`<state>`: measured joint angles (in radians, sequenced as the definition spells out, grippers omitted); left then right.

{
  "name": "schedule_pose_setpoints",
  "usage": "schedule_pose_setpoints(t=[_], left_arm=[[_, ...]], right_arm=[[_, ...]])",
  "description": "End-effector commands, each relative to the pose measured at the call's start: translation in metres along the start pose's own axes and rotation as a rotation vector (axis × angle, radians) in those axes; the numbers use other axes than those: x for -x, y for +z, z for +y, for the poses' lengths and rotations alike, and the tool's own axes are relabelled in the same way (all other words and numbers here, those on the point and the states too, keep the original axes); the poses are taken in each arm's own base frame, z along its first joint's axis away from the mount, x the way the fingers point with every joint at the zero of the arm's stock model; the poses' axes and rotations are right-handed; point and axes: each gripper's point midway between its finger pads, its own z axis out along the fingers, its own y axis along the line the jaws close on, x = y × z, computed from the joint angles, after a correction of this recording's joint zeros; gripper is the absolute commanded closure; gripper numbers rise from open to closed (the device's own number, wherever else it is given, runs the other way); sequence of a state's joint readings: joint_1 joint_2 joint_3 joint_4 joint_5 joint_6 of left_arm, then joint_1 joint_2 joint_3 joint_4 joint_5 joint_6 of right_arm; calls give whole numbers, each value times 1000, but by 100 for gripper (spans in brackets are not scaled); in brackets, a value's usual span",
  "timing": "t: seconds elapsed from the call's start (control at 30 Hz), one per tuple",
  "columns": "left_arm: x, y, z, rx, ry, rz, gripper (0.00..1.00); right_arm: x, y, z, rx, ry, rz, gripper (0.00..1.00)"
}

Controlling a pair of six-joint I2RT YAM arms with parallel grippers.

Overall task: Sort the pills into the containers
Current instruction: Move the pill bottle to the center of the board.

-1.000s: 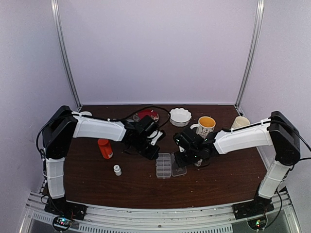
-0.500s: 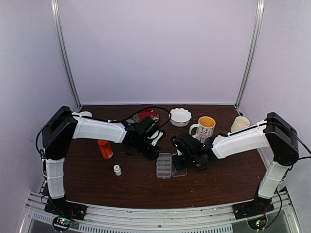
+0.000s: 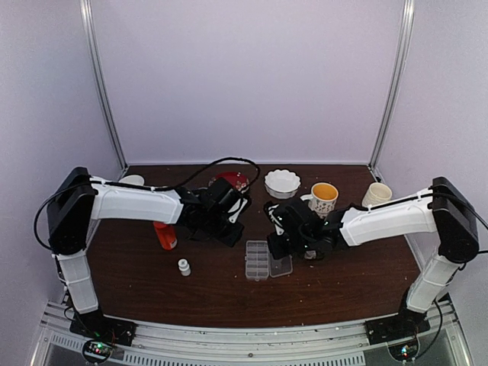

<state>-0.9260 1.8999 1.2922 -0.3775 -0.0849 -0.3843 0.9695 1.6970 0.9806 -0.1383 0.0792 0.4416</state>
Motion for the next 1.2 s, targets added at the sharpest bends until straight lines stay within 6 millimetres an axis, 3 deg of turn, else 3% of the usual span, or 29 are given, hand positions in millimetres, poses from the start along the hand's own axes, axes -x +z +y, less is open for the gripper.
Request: schedule_pose_setpoints(t=[0.0,0.27,0.53,0.67,0.8,0.9,1.07,1.17], left_arm=[[35,-30,-12,-21,-4,-145,77],[37,-47,-21,-46,5,-225,70],[40,-57,-9,12,-5,-243,70],[49,-62,18,152,-42,-246,68],[59,-68,50,225,-106,-259,44],[64,-76,78,213,-195,-217,32],[58,-95,114,240,-285,-37,24],[58,-120,125,287,-299,16,16]], right_arm=[[32,-30,7,42,-3,-120,94],[34,-50,6,88,29,-196,95],[24,-42,1,51,24,-139,95],[32,-42,1,46,-9,-167,94],[51,-37,6,55,-38,-209,92],[62,-37,2,53,1,-132,92],[64,-52,-9,23,57,-12,91],[61,-68,-11,8,96,32,90]])
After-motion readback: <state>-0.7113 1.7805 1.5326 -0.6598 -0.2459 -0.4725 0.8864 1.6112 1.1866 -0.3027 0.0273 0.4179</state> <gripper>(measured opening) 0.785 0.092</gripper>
